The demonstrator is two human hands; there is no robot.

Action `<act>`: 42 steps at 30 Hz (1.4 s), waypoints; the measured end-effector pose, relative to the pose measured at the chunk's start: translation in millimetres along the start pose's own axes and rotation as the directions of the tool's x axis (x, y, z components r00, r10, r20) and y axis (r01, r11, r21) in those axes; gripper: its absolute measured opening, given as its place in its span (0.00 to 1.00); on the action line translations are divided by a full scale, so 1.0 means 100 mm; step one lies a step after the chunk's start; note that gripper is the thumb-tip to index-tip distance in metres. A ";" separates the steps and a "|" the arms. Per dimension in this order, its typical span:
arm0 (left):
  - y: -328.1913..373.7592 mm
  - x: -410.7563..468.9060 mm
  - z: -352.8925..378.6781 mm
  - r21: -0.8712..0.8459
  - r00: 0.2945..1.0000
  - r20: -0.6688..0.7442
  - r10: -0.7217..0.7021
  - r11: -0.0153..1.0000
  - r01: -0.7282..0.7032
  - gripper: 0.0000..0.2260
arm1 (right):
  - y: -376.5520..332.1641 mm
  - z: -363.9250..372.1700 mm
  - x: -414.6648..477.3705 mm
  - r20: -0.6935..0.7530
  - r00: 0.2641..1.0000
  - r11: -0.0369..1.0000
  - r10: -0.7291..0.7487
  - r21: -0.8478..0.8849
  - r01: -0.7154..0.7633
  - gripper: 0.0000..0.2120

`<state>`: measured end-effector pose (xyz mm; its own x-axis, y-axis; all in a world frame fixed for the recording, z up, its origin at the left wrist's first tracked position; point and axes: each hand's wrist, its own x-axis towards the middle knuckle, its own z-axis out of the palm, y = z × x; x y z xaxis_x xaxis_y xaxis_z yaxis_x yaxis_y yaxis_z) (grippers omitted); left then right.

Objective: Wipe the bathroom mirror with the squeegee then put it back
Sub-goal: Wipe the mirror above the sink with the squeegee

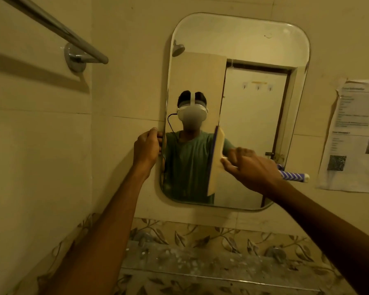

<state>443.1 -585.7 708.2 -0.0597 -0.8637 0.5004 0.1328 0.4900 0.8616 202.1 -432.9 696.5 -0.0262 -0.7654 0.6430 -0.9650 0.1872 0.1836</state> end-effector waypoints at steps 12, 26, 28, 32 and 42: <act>0.02 0.08 -0.22 -0.049 0.970 0.243 -0.019 0.998 0.032 0.17 | 0.30 0.07 -0.34 -0.173 0.979 0.981 0.112 -0.136 -0.137 0.31; 0.80 0.39 0.06 -0.086 0.990 0.135 0.035 0.996 -0.023 0.24 | -0.93 -0.33 0.91 -0.147 0.988 0.998 -0.057 -0.049 0.051 0.35; 0.80 0.41 0.09 -0.062 0.995 0.099 0.026 0.998 -0.020 0.25 | -0.78 -0.35 0.89 -0.130 0.990 0.996 -0.052 -0.077 0.042 0.36; 0.75 0.45 0.13 -0.091 0.999 0.039 0.036 0.995 -0.033 0.22 | -0.34 -0.39 0.70 -0.064 0.997 0.998 -0.047 -0.039 0.045 0.34; 0.72 0.47 0.16 -0.091 0.998 0.012 0.060 0.994 -0.058 0.18 | 0.46 -0.43 0.17 -0.129 0.991 0.999 0.021 -0.031 -0.025 0.25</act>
<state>433.8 -589.2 795.3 -0.0635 -0.8315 0.5518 0.2258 0.5266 0.8196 168.3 -410.9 747.4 -0.0125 -0.6753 0.7374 -0.9556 0.2253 0.1901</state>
